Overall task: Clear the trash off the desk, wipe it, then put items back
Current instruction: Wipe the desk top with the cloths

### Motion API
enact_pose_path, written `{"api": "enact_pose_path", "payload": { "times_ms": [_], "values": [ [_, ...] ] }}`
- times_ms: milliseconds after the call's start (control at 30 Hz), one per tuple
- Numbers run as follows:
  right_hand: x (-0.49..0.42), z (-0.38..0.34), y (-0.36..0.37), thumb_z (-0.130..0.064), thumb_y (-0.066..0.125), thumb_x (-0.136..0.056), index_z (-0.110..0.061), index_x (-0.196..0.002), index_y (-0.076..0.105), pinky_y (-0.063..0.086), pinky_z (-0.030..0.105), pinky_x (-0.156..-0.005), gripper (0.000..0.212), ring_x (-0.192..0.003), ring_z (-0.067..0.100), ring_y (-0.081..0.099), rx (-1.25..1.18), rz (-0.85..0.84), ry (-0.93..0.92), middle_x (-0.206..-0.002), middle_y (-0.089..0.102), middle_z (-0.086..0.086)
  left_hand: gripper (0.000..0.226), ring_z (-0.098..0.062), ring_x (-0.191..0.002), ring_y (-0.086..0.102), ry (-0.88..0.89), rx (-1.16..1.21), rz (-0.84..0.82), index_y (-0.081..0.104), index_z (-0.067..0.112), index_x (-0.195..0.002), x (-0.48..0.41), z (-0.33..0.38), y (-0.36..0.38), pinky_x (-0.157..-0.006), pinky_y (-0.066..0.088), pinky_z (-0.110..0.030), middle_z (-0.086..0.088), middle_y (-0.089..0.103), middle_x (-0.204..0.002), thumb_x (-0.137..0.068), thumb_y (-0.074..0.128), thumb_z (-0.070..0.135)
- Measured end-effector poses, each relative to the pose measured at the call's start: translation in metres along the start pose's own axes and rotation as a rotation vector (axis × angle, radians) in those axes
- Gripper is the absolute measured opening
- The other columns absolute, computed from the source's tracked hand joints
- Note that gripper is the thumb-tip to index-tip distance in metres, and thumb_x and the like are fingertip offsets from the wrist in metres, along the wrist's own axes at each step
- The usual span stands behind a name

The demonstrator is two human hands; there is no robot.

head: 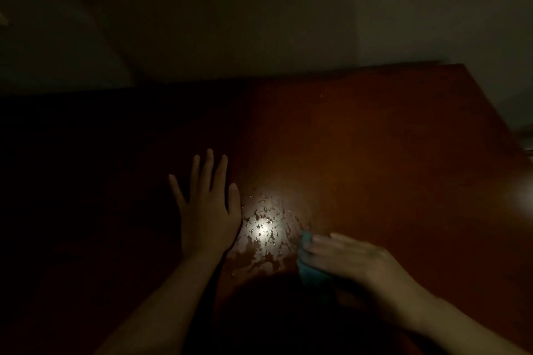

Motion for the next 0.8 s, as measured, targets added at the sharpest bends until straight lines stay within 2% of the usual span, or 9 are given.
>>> {"api": "enact_pose_path", "payload": {
  "times_ms": [100, 167, 233, 333, 467, 567, 633, 700, 800],
  "values": [
    [-0.016, 0.026, -0.03, -0.046, 0.046, -0.094, -0.032, -0.137, 0.045, 0.027, 0.025, -0.114, 0.046, -0.132, 0.0, 0.041, 0.002, 0.073, 0.081, -0.143, 0.044, -0.015, 0.065, -0.014, -0.147, -0.004, 0.018, 0.005, 0.026, 0.025, 0.023, -0.15, -0.01, 0.004, -0.005, -0.116, -0.014, -0.051, -0.001, 0.009, -0.16, -0.093, 0.011, 0.049],
    [-0.049, 0.051, -0.052, -0.049, 0.045, -0.09, -0.03, -0.136, 0.043, 0.031, 0.035, -0.112, 0.049, -0.129, 0.004, 0.043, 0.038, 0.217, 0.206, -0.139, 0.044, -0.013, 0.064, -0.017, -0.148, -0.001, 0.031, -0.006, 0.051, 0.026, 0.021, -0.149, -0.014, 0.007, -0.007, -0.116, -0.013, -0.052, -0.003, 0.011, -0.16, -0.093, 0.013, 0.048],
    [-0.073, 0.064, -0.055, -0.046, 0.045, -0.089, -0.03, -0.136, 0.045, 0.035, 0.041, -0.112, 0.05, -0.129, 0.007, 0.043, 0.075, 0.279, 0.32, -0.14, 0.046, -0.011, 0.063, -0.018, -0.148, 0.002, 0.046, -0.002, 0.06, 0.028, 0.02, -0.149, -0.01, 0.008, -0.007, -0.116, -0.012, -0.052, -0.004, 0.014, -0.159, -0.093, 0.016, 0.046],
    [-0.066, 0.031, -0.019, -0.047, 0.042, -0.088, -0.028, -0.136, 0.049, 0.034, 0.035, -0.111, 0.052, -0.129, 0.005, 0.041, 0.078, 0.204, 0.24, -0.14, 0.048, -0.01, 0.06, -0.017, -0.148, 0.003, 0.052, -0.001, 0.042, 0.028, 0.019, -0.149, 0.014, 0.004, -0.007, -0.116, -0.01, -0.052, -0.003, 0.015, -0.159, -0.094, 0.018, 0.044],
    [0.022, -0.034, 0.026, -0.038, 0.053, -0.091, -0.028, -0.135, 0.051, 0.027, 0.025, -0.115, 0.046, -0.135, -0.001, 0.036, -0.001, 0.018, 0.05, -0.143, 0.045, -0.013, 0.058, -0.016, -0.147, 0.004, 0.002, -0.011, 0.029, 0.029, 0.02, -0.149, 0.085, -0.003, -0.007, -0.117, -0.007, -0.053, -0.002, 0.016, -0.159, -0.097, 0.017, 0.043],
    [0.074, -0.028, 0.012, -0.04, 0.055, -0.089, -0.033, -0.136, 0.049, 0.029, 0.03, -0.115, 0.048, -0.134, -0.001, 0.038, -0.019, -0.008, 0.09, -0.143, 0.045, -0.016, 0.059, -0.014, -0.147, 0.002, -0.019, 0.0, 0.019, 0.032, 0.019, -0.148, 0.137, -0.005, -0.012, -0.117, -0.008, -0.051, -0.001, 0.018, -0.158, -0.098, 0.015, 0.046],
    [0.074, -0.013, -0.004, -0.051, 0.05, -0.087, -0.036, -0.137, 0.045, 0.034, 0.041, -0.113, 0.052, -0.132, 0.002, 0.041, -0.04, 0.033, 0.172, -0.142, 0.045, -0.016, 0.058, -0.014, -0.147, 0.003, -0.025, -0.002, 0.03, 0.033, 0.019, -0.148, 0.157, -0.006, -0.018, -0.117, -0.009, -0.05, -0.001, 0.02, -0.158, -0.098, 0.016, 0.045],
    [0.055, -0.005, -0.018, -0.061, 0.042, -0.085, -0.035, -0.136, 0.043, 0.036, 0.045, -0.111, 0.058, -0.131, 0.009, 0.045, -0.021, 0.164, 0.273, -0.142, 0.046, -0.012, 0.058, -0.014, -0.147, 0.003, -0.035, -0.006, 0.047, 0.033, 0.018, -0.147, 0.172, -0.005, -0.023, -0.117, -0.009, -0.05, -0.001, 0.02, -0.158, -0.098, 0.016, 0.044],
    [0.032, -0.014, -0.011, -0.059, 0.04, -0.083, -0.032, -0.137, 0.046, 0.031, 0.038, -0.114, 0.06, -0.132, 0.009, 0.041, 0.054, 0.253, 0.354, -0.142, 0.046, -0.01, 0.059, -0.013, -0.147, 0.001, -0.052, -0.01, 0.042, 0.029, 0.02, -0.148, 0.199, -0.002, -0.022, -0.117, -0.012, -0.048, 0.0, 0.016, -0.159, -0.097, 0.014, 0.044]
  ]
}}
Point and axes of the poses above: each hand's wrist, its own x-axis away from the middle knuckle, its own y-axis out of the palm, z = x × y, the point moved 9 cm from there along -x, towards the middle knuckle
